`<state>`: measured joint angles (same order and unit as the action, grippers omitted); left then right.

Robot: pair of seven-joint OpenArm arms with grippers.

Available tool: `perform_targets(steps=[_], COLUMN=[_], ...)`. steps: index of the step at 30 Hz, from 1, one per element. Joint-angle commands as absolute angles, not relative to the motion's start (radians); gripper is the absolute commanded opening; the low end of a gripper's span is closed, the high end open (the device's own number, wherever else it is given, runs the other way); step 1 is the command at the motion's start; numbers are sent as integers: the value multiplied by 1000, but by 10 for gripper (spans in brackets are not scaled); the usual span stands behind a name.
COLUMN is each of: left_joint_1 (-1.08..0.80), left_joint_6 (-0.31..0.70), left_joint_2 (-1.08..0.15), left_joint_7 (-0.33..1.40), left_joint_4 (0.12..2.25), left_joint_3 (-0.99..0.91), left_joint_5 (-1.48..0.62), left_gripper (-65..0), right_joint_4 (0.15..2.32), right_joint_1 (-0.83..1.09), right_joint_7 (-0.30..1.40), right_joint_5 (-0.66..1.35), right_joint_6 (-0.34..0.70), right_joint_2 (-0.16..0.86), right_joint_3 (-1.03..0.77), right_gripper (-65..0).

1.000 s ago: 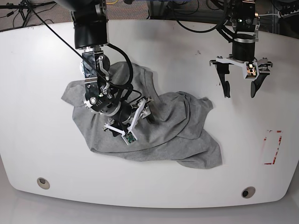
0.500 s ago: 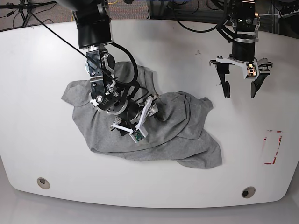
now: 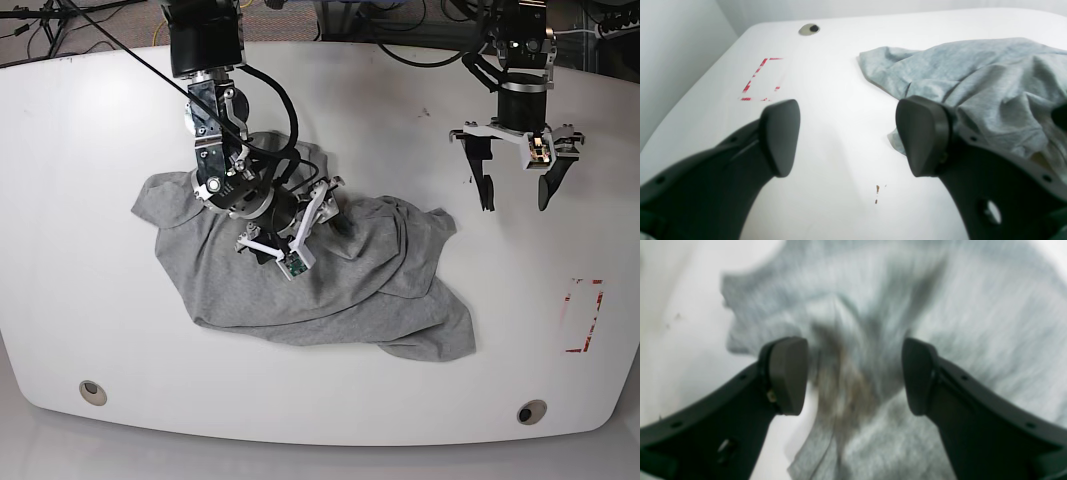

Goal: Fold the T-shirt properly
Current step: 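Press the right gripper into the shirt and pinch a fold of fabric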

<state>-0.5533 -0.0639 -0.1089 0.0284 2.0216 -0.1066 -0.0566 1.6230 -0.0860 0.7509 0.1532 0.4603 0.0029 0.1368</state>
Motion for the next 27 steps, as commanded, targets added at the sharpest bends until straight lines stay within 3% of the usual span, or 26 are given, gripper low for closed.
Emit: perform_targets(steps=[1,9,21,27], left_joint_1=[-552,-550,-550,-547], left_joint_6=[-64,-63,-66,-68], left_joint_2=[-117,-115,-112,-110], left_joint_7=[-4,-4,-15,-14], left_joint_4=[2042,2040,2043,2042], left_joint_3=[-112,-111,-108,-114], left_joint_5=[-51,-50,-49,-52], left_gripper=[-192,-191,-192,-189], right_joint_4=[1595,1512,1448,1459], right_joint_1=[-113,-129,-154,-152], right_joint_7=[715,700,675,695], right_joint_5=[158,158,162,160], right_joint_6=[446,448,441,447], right_joint_2=[4,9,11,17], right_joint_3=[133,130,131,133], right_gripper=[-241,-295,-591,-592])
